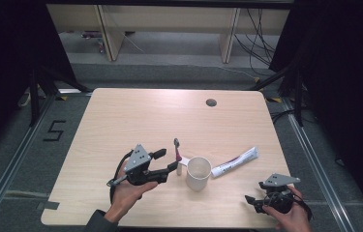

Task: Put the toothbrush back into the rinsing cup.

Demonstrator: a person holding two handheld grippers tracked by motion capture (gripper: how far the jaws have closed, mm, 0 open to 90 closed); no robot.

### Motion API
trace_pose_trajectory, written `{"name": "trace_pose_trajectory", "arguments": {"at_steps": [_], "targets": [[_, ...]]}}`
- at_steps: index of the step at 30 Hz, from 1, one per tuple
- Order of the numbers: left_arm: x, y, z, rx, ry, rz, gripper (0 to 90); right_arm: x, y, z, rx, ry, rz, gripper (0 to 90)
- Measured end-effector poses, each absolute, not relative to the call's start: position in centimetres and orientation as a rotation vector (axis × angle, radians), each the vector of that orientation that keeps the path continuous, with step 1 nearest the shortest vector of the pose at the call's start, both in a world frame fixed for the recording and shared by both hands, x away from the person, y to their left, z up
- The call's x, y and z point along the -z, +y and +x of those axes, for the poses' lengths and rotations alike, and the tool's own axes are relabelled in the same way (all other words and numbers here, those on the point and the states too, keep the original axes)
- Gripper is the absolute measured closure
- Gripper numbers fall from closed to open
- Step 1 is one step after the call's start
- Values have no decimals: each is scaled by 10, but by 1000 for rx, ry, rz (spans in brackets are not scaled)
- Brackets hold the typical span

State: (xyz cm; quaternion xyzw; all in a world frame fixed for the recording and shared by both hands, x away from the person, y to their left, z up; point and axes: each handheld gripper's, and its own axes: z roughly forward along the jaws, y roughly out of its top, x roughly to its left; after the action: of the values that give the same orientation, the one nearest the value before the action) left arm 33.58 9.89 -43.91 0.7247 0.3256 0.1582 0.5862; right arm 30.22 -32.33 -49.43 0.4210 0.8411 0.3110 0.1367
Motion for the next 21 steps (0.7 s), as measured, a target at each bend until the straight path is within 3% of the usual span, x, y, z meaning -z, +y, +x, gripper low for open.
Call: {"name": "trace_pose_trajectory", "arguments": {"at_steps": [6,21], "targets": [[449,111,321,-351,788,1750,312,493,-322,303,-914,2428,1210,242],[473,129,299,-362,848,1826,256,488,-319,309,-982,2388,1231,254]]}}
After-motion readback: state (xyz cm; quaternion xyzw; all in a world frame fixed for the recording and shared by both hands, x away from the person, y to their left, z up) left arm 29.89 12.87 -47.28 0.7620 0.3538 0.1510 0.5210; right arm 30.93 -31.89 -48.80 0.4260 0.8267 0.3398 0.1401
